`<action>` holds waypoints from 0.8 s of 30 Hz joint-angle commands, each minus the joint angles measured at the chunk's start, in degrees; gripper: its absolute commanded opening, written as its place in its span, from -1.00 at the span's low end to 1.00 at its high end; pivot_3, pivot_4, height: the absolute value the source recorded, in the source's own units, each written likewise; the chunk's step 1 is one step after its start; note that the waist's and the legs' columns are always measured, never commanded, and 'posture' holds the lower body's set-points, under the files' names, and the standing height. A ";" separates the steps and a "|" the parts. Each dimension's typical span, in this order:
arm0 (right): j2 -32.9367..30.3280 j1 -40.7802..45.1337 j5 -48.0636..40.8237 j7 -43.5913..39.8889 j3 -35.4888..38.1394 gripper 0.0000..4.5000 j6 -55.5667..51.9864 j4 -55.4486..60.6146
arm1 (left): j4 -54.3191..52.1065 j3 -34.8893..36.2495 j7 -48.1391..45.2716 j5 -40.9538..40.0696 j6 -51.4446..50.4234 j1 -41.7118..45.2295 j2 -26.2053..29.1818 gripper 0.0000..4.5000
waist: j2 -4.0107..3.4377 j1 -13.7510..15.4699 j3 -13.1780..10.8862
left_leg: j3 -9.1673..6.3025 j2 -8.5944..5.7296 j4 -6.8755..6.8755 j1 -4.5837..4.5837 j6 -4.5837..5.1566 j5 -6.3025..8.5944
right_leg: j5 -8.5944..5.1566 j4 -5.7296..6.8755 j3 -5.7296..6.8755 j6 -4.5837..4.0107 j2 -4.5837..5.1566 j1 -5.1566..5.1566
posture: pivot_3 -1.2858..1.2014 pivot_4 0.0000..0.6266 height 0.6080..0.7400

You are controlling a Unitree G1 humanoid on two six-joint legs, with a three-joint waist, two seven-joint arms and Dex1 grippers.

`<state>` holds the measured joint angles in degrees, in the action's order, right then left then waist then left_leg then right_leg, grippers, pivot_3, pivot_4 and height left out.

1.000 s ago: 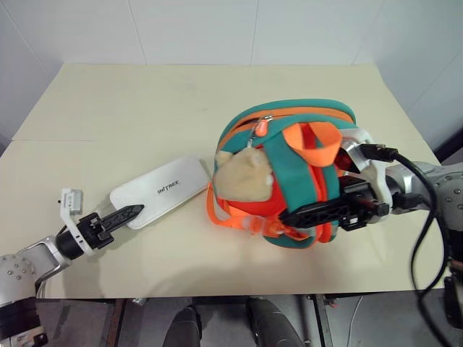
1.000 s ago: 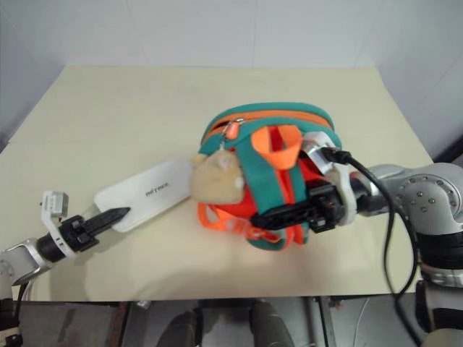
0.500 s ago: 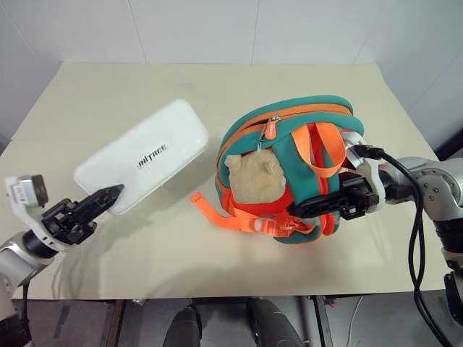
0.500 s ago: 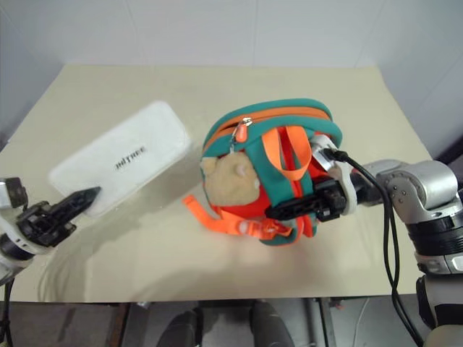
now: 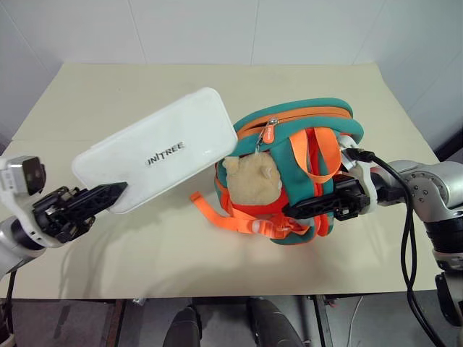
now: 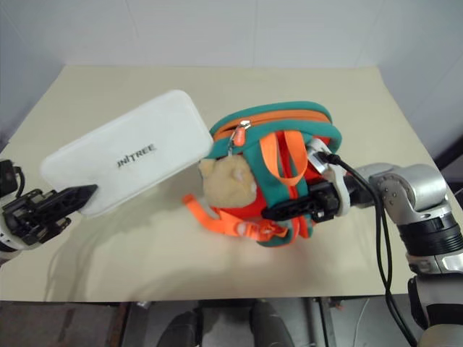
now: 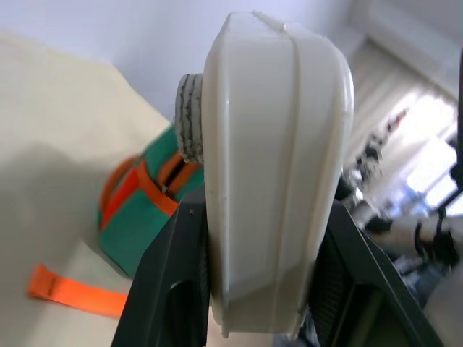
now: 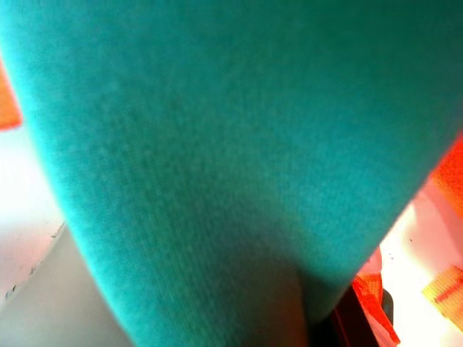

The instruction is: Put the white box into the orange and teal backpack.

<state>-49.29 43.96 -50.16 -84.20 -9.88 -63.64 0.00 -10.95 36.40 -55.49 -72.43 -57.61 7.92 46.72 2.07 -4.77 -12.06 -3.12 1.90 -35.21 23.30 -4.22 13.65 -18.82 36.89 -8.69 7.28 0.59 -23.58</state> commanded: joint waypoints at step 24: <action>1.24 -5.73 -3.14 4.52 6.50 -1.00 -1.56 6.72 | 29.86 -24.98 -27.35 36.53 32.83 27.70 9.00 -0.40 | -0.01 0.38 0.00 | -0.01 0.00 -0.07 0.01 0.04 -0.01 | 0.01 0.10 0.04 0.02 0.00 0.02 | 0.03 -0.52 1.00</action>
<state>-48.20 38.68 -52.15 -79.60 -4.36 -65.04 4.68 17.22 12.50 -81.52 -38.52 -26.79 33.52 54.59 2.06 -4.40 -12.07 -3.13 1.89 -35.28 23.31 -4.18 13.63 -18.81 37.00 -8.65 7.30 0.59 -23.55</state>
